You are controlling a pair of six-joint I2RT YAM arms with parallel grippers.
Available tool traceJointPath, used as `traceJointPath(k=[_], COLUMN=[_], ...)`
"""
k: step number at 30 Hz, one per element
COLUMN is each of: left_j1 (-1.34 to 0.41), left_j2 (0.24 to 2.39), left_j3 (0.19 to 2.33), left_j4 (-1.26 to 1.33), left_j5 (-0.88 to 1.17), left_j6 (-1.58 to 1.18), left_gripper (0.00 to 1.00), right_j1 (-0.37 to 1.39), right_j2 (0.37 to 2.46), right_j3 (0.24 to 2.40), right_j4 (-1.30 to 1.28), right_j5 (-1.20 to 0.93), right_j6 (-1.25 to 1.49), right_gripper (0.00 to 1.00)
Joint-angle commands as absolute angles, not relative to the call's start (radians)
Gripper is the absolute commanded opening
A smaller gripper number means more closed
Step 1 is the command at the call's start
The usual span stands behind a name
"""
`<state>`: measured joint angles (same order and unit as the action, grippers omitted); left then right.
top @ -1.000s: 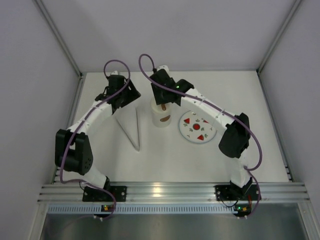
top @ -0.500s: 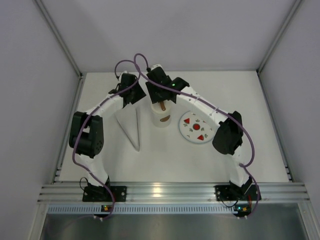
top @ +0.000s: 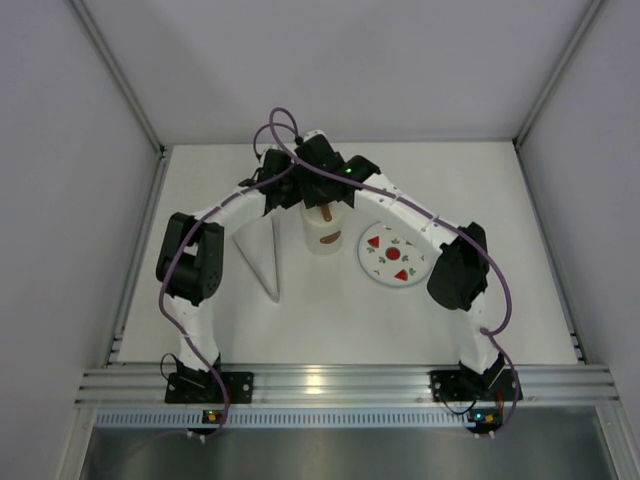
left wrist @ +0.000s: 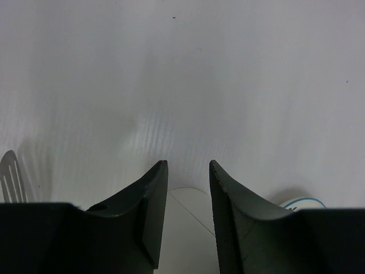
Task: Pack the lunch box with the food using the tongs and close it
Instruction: Close the box lid on the packing box.
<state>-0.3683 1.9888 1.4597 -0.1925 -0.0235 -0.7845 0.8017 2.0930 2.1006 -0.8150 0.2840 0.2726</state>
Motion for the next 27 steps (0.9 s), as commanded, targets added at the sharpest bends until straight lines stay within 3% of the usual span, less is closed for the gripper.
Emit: traceJointPath(k=[1, 14, 27], left_j1=[-0.399, -0.454, -0.506], left_j2=[2.000, 2.023, 1.930], left_j3=[1.505, 1.460, 1.327], left_j4=[-0.132, -0.118, -0.081], left_j5=[-0.005, 0.043, 0.029], left_j6=[-0.775, -0.762, -0.776], left_gripper=[0.39, 0.36, 0.34], right_j1=[0.792, 0.792, 0.793], right_j2=[2.080, 2.143, 1.956], right_j3=[2.063, 2.062, 1.714], right_j4=[-0.833, -0.841, -0.724], right_j5=[0.272, 0.261, 0.216], right_j6=[0.275, 0.261, 0.302], right_gripper=[0.47, 0.46, 0.44])
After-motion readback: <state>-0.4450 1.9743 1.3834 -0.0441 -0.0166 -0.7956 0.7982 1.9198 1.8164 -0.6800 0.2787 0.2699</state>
